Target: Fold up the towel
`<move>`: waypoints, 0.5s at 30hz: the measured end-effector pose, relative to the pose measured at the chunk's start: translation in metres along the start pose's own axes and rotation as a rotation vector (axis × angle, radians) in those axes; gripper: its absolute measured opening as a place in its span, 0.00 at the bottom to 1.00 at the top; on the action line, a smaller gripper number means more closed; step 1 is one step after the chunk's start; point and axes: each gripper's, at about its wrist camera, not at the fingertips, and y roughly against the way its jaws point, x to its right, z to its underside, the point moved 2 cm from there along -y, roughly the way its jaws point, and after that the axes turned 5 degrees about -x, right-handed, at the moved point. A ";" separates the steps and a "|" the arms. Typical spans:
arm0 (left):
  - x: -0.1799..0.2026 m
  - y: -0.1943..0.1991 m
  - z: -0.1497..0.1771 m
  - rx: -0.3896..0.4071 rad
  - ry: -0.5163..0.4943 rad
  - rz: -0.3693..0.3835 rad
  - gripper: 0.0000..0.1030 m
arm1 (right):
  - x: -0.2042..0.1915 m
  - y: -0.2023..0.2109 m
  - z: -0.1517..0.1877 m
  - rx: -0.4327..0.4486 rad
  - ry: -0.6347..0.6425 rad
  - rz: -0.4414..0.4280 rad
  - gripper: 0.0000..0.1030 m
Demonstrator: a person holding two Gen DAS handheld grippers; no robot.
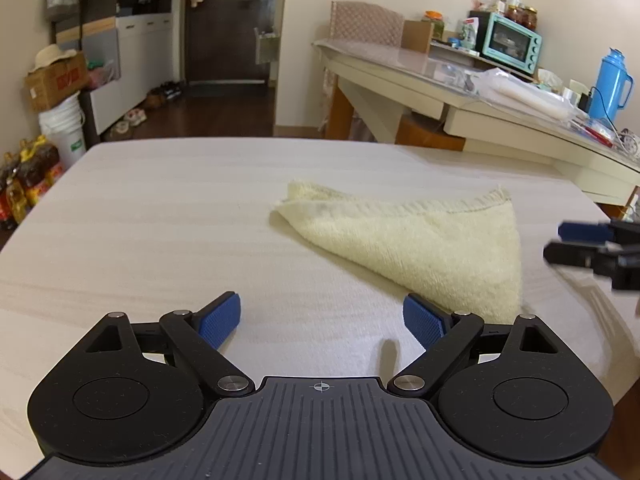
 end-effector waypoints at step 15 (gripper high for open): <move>-0.009 -0.010 -0.014 -0.003 0.000 -0.012 0.90 | 0.051 -0.058 -0.033 -0.112 -0.106 -0.042 0.38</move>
